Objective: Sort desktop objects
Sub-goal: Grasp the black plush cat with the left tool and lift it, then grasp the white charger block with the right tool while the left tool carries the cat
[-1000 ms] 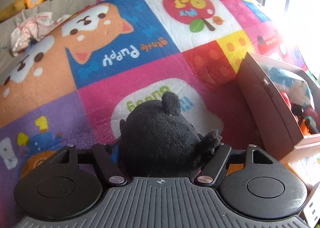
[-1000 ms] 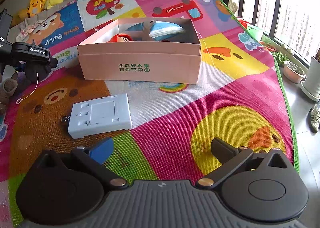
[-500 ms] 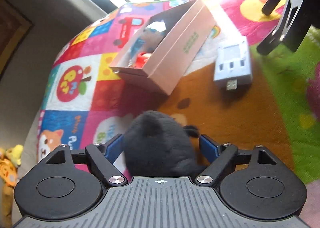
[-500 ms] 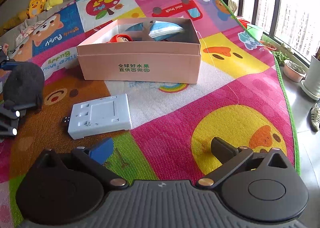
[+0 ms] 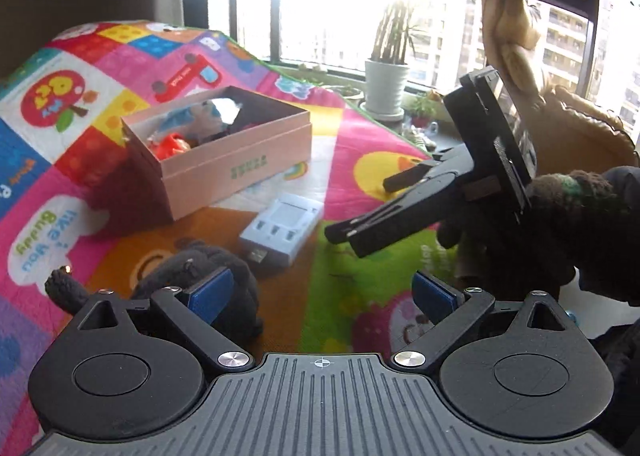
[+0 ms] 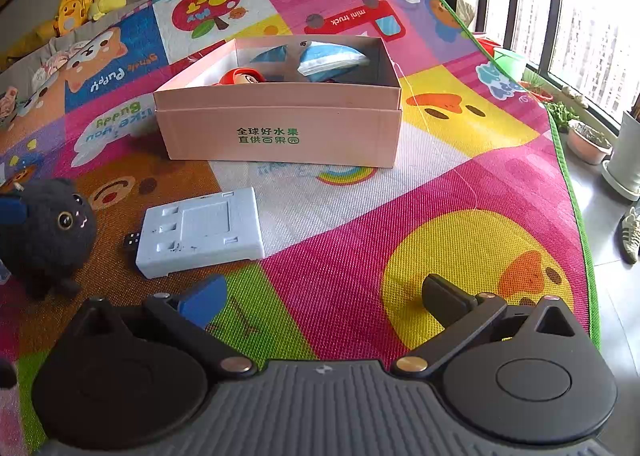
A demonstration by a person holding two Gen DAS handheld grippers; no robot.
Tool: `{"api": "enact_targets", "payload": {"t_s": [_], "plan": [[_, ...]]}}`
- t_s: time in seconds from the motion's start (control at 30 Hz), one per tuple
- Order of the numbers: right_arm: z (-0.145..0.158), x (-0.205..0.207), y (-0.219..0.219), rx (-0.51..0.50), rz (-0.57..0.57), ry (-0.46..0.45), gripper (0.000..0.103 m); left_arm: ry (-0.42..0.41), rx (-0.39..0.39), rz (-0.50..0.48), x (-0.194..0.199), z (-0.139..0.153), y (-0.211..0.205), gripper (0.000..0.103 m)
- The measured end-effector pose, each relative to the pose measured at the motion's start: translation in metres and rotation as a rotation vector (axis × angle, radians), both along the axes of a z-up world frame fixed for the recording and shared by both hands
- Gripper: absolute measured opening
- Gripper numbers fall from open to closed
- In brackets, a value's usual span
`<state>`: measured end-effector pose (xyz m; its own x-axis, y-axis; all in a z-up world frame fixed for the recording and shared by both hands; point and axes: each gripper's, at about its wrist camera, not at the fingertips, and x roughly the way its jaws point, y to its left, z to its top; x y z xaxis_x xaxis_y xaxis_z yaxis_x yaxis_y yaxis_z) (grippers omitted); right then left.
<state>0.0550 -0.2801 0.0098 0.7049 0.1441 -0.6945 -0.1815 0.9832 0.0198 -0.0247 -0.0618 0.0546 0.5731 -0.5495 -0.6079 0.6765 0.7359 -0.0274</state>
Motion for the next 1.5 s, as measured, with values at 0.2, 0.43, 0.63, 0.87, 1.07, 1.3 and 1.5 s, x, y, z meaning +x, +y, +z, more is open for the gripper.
{"api": "enact_targets", "payload": {"t_s": [0.2, 0.43, 0.63, 0.87, 1.07, 1.3, 1.5], "plan": [[0.000, 0.000, 0.000, -0.002, 0.002, 0.000, 0.103, -0.126, -0.024, 0.123, -0.031, 0.025, 0.024, 0.100], [0.015, -0.015, 0.006, 0.001, 0.143, -0.056, 0.103, -0.138, 0.001, 0.335, -0.013, 0.023, 0.057, 0.103], [0.030, -0.012, 0.036, -0.073, 0.271, -0.077, 0.103, -0.062, 0.092, 0.307, 0.030, -0.028, 0.030, 0.102], [0.028, 0.000, 0.052, -0.041, 0.320, -0.050, 0.103, 0.000, 0.052, 0.315, 0.036, -0.033, 0.036, 0.081], [0.016, 0.024, 0.069, -0.031, 0.327, 0.002, 0.103, 0.005, 0.070, 0.328, 0.021, -0.030, 0.048, 0.081], [0.016, 0.029, 0.059, 0.008, 0.260, 0.057, 0.091, 0.019, 0.066, 0.352, 0.021, -0.030, 0.050, 0.089], [0.061, -0.002, 0.030, 0.015, 0.244, -0.088, 0.091, -0.015, 0.059, 0.338, 0.033, -0.010, 0.037, 0.078]]}}
